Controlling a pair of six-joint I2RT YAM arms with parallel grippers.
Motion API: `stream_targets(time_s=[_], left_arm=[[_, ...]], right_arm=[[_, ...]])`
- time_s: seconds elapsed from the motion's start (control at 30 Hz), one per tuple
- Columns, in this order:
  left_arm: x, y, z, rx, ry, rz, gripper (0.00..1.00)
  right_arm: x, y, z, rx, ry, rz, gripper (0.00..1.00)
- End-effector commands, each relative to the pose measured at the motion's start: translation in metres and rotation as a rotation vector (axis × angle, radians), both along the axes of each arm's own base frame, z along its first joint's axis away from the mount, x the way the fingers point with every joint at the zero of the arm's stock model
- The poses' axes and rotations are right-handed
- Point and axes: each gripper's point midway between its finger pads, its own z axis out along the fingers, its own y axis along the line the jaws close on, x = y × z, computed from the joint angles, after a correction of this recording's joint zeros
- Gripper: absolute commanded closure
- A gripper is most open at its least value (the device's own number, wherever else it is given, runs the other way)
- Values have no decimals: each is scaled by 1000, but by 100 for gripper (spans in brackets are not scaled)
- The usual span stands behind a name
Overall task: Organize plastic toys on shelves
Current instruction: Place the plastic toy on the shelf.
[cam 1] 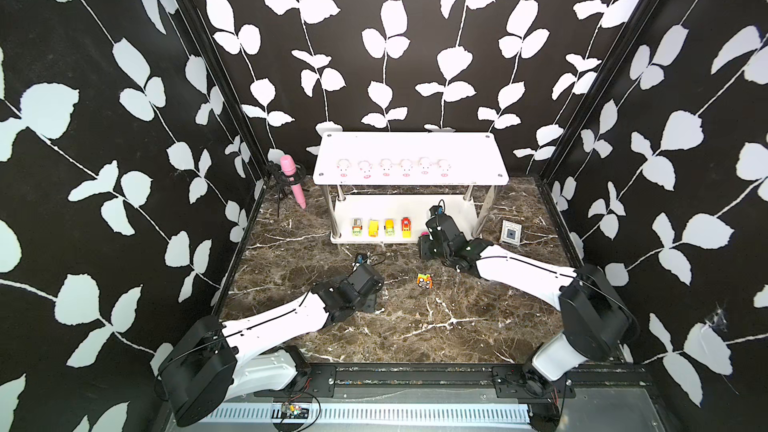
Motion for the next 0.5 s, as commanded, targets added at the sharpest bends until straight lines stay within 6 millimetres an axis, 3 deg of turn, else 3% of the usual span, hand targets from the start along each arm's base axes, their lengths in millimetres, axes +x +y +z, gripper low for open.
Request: stream_targets(time_s=[0.0, 0.17, 0.27, 0.3, 0.47], left_arm=[[-3, 8, -2, 4, 1, 19, 80], [-3, 6, -4, -3, 5, 16, 80], [-3, 8, -4, 3, 6, 22, 81], [-3, 8, -5, 8, 6, 23, 81], [-3, 9, -6, 15, 8, 24, 81]], right_arm=[[20, 1, 5, -29, -19, -6, 79], [41, 2, 0, -78, -7, -20, 78], [44, 1, -12, -109, 23, -23, 78], [49, 3, -6, -105, 12, -25, 78], [57, 1, -13, -136, 30, -34, 78]])
